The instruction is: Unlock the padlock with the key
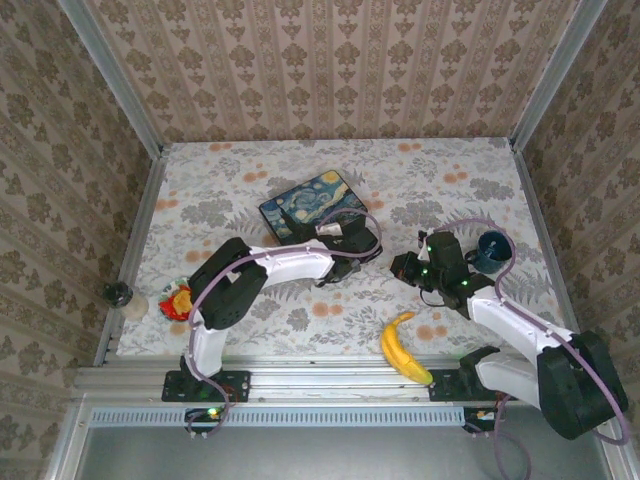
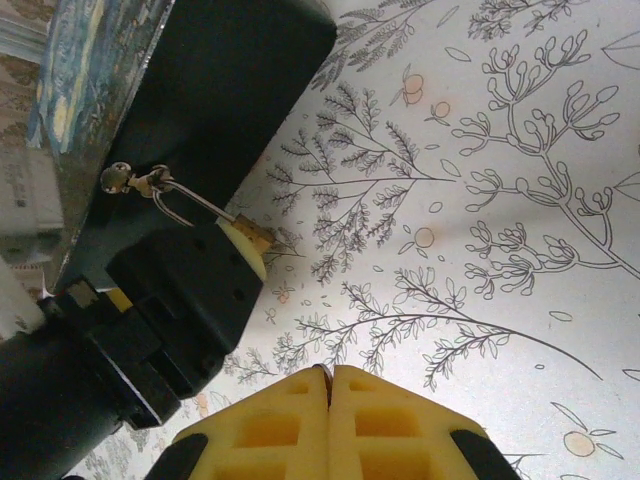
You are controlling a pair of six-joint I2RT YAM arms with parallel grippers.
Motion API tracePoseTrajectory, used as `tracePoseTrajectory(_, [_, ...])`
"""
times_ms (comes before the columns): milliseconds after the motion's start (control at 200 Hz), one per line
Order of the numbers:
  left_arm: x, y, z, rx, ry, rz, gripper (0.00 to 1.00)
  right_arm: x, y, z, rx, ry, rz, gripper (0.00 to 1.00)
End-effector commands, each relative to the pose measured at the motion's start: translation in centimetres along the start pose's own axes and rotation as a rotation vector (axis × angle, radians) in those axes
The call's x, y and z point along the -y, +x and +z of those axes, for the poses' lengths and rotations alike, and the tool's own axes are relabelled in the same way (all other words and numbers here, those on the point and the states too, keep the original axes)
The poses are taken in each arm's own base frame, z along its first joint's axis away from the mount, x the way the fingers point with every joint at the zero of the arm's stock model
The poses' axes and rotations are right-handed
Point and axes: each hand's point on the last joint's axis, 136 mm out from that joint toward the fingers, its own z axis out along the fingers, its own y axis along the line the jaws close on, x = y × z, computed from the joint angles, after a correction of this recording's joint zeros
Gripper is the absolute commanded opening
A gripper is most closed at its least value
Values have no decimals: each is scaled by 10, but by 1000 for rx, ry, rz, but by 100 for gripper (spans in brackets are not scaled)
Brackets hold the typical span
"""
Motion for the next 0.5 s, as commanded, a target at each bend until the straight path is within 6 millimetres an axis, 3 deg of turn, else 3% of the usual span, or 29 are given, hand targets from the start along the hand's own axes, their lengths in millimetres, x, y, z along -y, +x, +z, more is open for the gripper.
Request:
tracePoseTrajectory(0, [4,-10,-3,51,-20,-22,64,-4,2,3,-6,-26,-25,0])
tracePoseTrajectory(195, [7,-13,6,61,-50,-34,65,-7,-1,6,-6,-35,-25,0])
tracePoseTrajectory(490, [-2,-10,15,42,-99,-48,58,-6,0,7,-8,-36,-19,0])
